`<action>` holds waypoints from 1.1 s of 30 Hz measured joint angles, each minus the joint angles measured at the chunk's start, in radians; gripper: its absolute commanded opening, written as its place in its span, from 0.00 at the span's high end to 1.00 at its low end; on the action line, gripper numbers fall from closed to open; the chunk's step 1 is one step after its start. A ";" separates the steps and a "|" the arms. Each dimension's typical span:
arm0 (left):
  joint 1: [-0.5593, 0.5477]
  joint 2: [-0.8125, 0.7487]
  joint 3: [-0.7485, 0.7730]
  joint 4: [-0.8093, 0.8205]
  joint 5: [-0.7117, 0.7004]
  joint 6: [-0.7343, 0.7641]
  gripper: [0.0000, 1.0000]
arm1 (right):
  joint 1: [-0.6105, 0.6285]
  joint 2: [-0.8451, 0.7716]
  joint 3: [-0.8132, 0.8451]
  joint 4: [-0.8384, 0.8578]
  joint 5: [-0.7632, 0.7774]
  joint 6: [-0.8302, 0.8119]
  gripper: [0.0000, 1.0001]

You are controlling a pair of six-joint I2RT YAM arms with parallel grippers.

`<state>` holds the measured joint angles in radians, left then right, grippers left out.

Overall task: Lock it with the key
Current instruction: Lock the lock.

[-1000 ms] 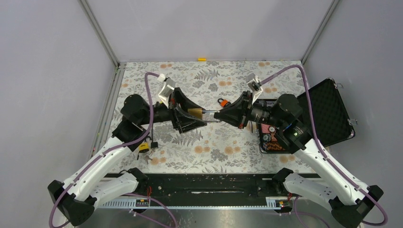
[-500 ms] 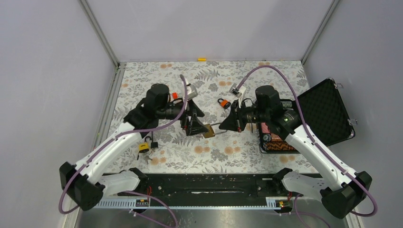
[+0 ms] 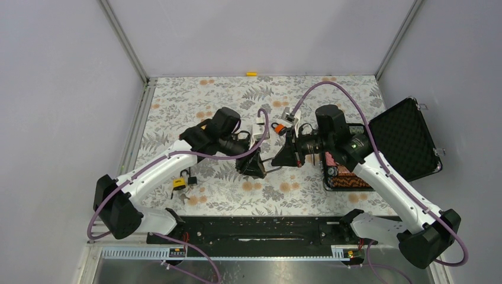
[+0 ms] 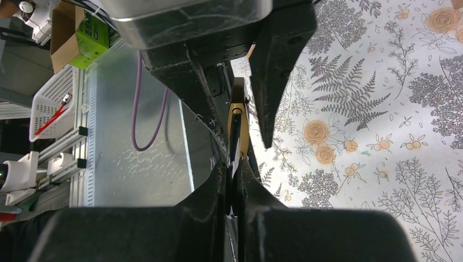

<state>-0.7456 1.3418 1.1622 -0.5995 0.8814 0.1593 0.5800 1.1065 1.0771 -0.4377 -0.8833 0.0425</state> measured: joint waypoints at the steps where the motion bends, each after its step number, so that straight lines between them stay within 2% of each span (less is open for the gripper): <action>1: 0.000 0.000 0.003 -0.003 0.002 0.003 0.68 | 0.000 0.000 0.000 0.001 -0.002 -0.003 1.00; 3: -0.002 0.000 0.010 -0.011 0.011 0.017 0.65 | 0.000 -0.001 0.000 0.000 -0.003 -0.010 1.00; 5: -0.001 0.000 0.013 -0.021 0.016 0.027 0.45 | 0.000 -0.001 0.000 0.000 -0.011 -0.014 1.00; 6: -0.001 0.002 0.016 -0.027 0.018 0.033 0.40 | 0.000 -0.001 0.000 0.000 -0.017 -0.016 1.00; 10: -0.001 0.006 0.033 -0.049 0.020 0.044 0.39 | 0.000 -0.001 0.000 -0.006 -0.041 -0.017 1.00; 12: -0.001 0.013 0.052 -0.066 0.020 0.055 0.45 | 0.000 -0.001 0.000 -0.010 -0.052 -0.017 1.00; 17: -0.001 0.017 0.084 -0.112 0.031 0.084 0.85 | 0.000 -0.001 0.000 -0.018 -0.060 -0.021 1.00; 20: -0.005 0.017 0.088 -0.132 0.071 0.113 0.93 | -0.001 -0.001 0.000 -0.018 -0.066 -0.040 1.00; 21: -0.005 0.017 0.088 -0.137 0.077 0.120 0.98 | -0.001 -0.001 0.000 -0.018 -0.070 -0.043 1.00; 24: -0.005 0.018 0.088 -0.142 0.084 0.134 1.00 | 0.000 0.000 0.001 -0.020 -0.070 -0.034 0.99; 25: -0.004 0.018 0.088 -0.141 0.085 0.134 1.00 | 0.000 0.000 0.001 -0.018 -0.070 -0.029 0.86; 27: -0.003 0.017 0.088 -0.135 0.083 0.119 1.00 | 0.000 -0.001 0.000 0.001 -0.058 0.012 0.52; 28: -0.001 0.016 0.088 -0.128 0.080 0.109 1.00 | 0.000 -0.002 -0.002 0.019 -0.043 0.051 0.40; 30: 0.007 -0.004 0.056 -0.051 0.024 0.048 1.00 | 0.000 -0.007 -0.018 0.124 -0.008 0.143 0.25; 33: 0.017 -0.078 -0.051 0.130 -0.069 -0.069 1.00 | 0.000 -0.047 -0.113 0.381 0.077 0.293 0.16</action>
<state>-0.7288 1.2640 1.1114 -0.4694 0.8127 0.0898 0.5797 1.0592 0.9638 -0.0563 -0.8066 0.3351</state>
